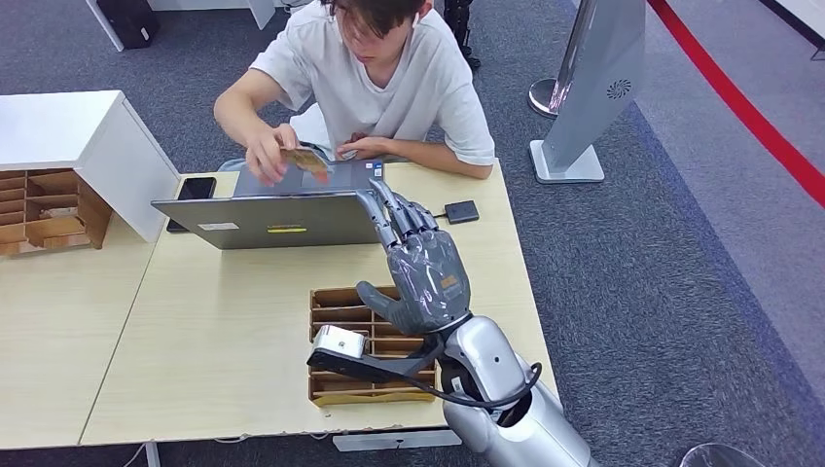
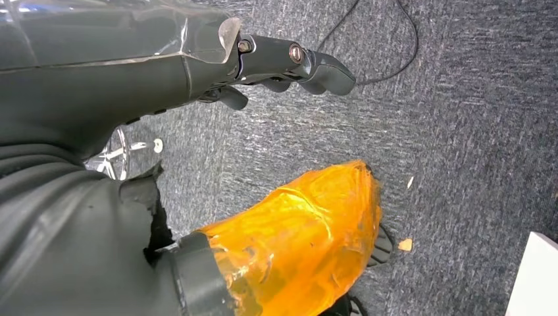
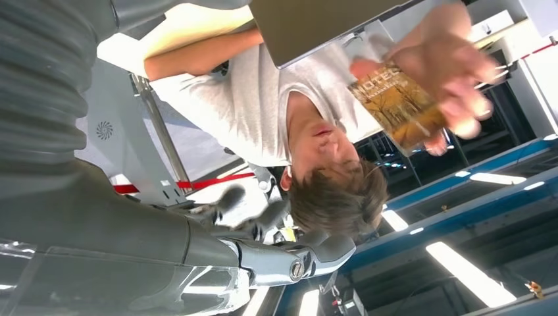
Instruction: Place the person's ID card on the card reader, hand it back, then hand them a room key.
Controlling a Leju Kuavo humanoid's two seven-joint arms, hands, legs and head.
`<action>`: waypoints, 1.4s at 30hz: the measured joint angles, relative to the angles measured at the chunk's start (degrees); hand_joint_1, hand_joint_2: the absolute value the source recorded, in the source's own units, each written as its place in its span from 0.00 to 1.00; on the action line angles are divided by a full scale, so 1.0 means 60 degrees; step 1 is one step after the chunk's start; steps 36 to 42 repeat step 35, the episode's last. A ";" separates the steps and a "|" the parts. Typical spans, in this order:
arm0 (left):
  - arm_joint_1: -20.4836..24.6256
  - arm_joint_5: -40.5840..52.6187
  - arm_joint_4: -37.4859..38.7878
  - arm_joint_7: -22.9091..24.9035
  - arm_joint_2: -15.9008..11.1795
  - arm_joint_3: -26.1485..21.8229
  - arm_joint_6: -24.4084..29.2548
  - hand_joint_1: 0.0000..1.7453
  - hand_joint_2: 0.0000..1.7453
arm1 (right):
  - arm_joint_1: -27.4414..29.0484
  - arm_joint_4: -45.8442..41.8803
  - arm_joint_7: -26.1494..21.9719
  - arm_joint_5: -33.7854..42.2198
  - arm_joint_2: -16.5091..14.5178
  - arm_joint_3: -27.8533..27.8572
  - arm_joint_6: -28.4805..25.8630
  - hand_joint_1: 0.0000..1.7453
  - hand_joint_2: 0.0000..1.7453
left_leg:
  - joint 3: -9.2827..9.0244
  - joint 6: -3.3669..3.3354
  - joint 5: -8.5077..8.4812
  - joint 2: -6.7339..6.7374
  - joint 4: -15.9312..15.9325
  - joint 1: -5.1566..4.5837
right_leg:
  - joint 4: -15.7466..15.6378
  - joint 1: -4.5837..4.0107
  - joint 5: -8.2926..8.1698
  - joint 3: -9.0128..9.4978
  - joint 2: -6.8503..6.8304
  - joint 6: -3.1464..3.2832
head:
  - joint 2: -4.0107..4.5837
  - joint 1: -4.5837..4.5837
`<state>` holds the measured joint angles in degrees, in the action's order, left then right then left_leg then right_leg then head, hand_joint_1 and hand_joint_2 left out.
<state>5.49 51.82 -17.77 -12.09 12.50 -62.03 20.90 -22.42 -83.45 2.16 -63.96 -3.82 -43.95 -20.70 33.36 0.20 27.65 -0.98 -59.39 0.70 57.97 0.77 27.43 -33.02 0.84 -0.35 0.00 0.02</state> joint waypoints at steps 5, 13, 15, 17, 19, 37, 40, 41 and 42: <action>0.0000 -0.0006 0.0004 0.0000 -0.0013 0.0000 0.0007 0.00 0.00 | 0.0010 -0.0017 0.0000 0.0032 0.0000 0.0000 -0.0025 0.00 1.00 | 0.0001 0.0000 0.0000 0.0000 0.0000 0.0000 | 0.0000 0.0000 0.0000 0.0000 0.0000 0.0000 | 0.0000 0.0000; -0.0023 -0.0199 0.0014 -0.0074 -0.0022 0.0000 0.0076 0.00 0.00 | 0.0270 -0.0272 -0.0222 0.0286 0.0009 0.0030 -0.0442 0.00 1.00 | 0.0000 0.0000 0.0000 0.0000 0.0000 0.0000 | -0.0001 0.0000 0.0001 -0.0001 0.0000 0.0000 | 0.0000 -0.0001; -0.0060 -0.0306 0.0016 -0.0176 -0.0026 -0.0001 0.0091 0.00 0.00 | 0.0529 -0.0466 -0.0455 0.0574 0.0023 0.0079 -0.0699 0.00 1.00 | 0.0001 0.0000 0.0001 -0.0001 0.0000 0.0000 | -0.0001 0.0000 0.0002 -0.0002 0.0000 -0.0002 | 0.0000 -0.0001; -0.0121 -0.0422 0.0017 -0.0286 -0.0033 -0.0011 0.0108 0.00 0.00 | 0.0894 -0.0715 -0.0761 0.0946 0.0045 0.0143 -0.0963 0.00 1.00 | 0.0002 0.0000 0.0004 -0.0001 0.0000 0.0000 | -0.0001 0.0000 0.0005 -0.0003 0.0000 -0.0004 | 0.0000 -0.0001; -0.0186 -0.0500 0.0018 -0.0341 -0.0039 -0.0026 0.0130 0.00 0.00 | 0.1236 -0.0946 -0.1012 0.1247 0.0082 0.0197 -0.1148 0.00 1.00 | 0.0003 0.0000 0.0007 0.0001 0.0001 0.0000 | -0.0002 0.0000 0.0006 -0.0005 0.0002 -0.0005 | 0.0000 -0.0001; -0.0320 -0.0872 0.0029 -0.0497 -0.0022 -0.0236 0.0341 0.00 0.00 | 0.2845 -0.2434 -0.3757 0.6781 0.0610 0.0572 -0.0050 0.00 0.00 | 0.0006 -0.0004 0.0011 0.0000 0.0000 -0.0001 | -0.0004 0.0001 0.0008 -0.0007 0.0000 -0.0008 | 0.0000 -0.0001; -0.0320 -0.0872 0.0029 -0.0497 -0.0022 -0.0236 0.0341 0.00 0.00 | 0.2845 -0.2434 -0.3757 0.6781 0.0610 0.0572 -0.0050 0.00 0.00 | 0.0006 -0.0004 0.0011 0.0000 0.0000 -0.0001 | -0.0004 0.0001 0.0008 -0.0007 0.0000 -0.0008 | 0.0000 -0.0001; -0.0320 -0.0872 0.0029 -0.0497 -0.0022 -0.0236 0.0341 0.00 0.00 | 0.2845 -0.2434 -0.3757 0.6781 0.0610 0.0572 -0.0050 0.00 0.00 | 0.0006 -0.0004 0.0011 0.0000 0.0000 -0.0001 | -0.0004 0.0001 0.0008 -0.0007 0.0000 -0.0008 | 0.0000 -0.0001; -0.0320 -0.0872 0.0029 -0.0497 -0.0022 -0.0236 0.0341 0.00 0.00 | 0.2845 -0.2434 -0.3757 0.6781 0.0610 0.0572 -0.0050 0.00 0.00 | 0.0006 -0.0004 0.0011 0.0000 0.0000 -0.0001 | -0.0004 0.0001 0.0008 -0.0007 0.0000 -0.0008 | 0.0000 -0.0001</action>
